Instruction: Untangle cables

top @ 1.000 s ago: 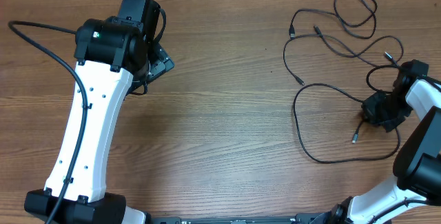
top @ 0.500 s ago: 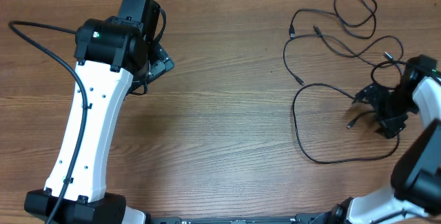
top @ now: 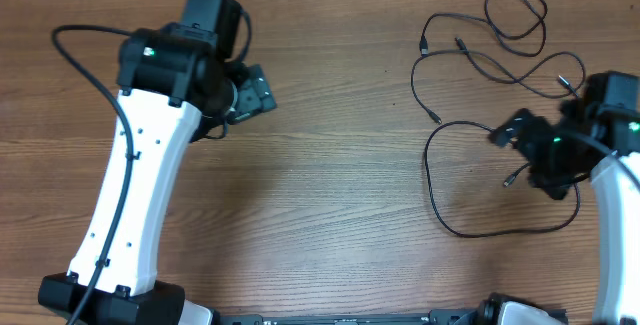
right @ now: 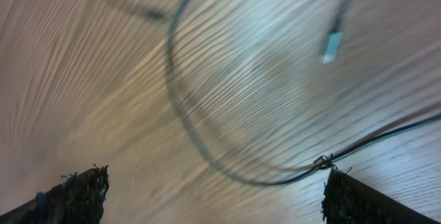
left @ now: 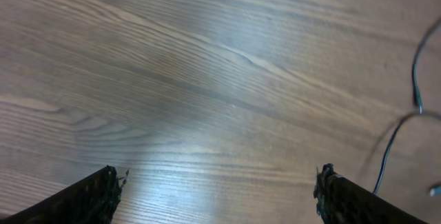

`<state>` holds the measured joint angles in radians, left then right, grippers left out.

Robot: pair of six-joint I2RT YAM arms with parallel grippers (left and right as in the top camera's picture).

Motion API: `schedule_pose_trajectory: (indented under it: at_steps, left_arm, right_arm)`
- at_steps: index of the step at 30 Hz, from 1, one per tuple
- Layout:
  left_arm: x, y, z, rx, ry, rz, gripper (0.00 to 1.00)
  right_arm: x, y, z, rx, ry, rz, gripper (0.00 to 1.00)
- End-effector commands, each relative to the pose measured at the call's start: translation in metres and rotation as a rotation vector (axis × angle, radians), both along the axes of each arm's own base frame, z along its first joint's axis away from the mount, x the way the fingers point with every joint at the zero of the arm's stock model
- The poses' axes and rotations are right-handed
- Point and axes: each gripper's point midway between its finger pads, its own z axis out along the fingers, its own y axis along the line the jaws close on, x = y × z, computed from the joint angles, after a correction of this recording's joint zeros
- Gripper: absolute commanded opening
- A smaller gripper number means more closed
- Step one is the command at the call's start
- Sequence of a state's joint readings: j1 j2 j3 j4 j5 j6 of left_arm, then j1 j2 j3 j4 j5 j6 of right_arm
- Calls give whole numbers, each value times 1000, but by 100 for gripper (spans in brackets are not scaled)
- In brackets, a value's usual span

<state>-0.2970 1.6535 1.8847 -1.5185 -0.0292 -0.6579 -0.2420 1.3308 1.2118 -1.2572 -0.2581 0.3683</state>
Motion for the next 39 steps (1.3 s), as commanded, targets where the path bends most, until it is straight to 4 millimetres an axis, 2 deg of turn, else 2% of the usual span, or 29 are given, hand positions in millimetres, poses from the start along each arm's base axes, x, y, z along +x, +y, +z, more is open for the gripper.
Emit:
schedule_pose_trajectory:
  at_steps: [1, 4, 7, 11, 18, 20, 23, 29, 33, 39]
  left_arm:
    - [-17, -14, 14, 26, -44, -78, 95]
    - [-35, -16, 29, 36, -78, -75, 97]
    - [-52, -13, 47, 28, -128, -90, 99]
    - [-84, -3, 70, 3, -186, -106, 98]
    - [-145, 13, 102, -78, -316, -143, 97]
    - [-163, 19, 102, -115, -338, -123, 97]
    - [-188, 33, 91, -166, -366, -63, 97]
    - [-222, 56, 50, -239, -444, -7, 98]
    - [-234, 64, 36, -291, -502, 17, 100]
    - [-237, 70, 35, -300, -546, 31, 100]
  right_arm:
    - [-5, 31, 31, -14, -113, 123, 100]
    - [-17, 52, 50, -18, -182, 189, 100]
    - [-31, 63, 68, -29, -257, 234, 100]
    - [-56, 58, 83, -109, -321, 235, 100]
    - [-97, 56, 106, -125, -446, 233, 100]
    - [-104, 56, 111, -127, -481, 231, 100]
    - [-115, 57, 116, -128, -517, 230, 100]
    - [-121, 56, 117, -126, -525, 226, 100]
    - [-120, 56, 117, -127, -527, 226, 100]
    - [-121, 56, 117, -127, -526, 226, 100]
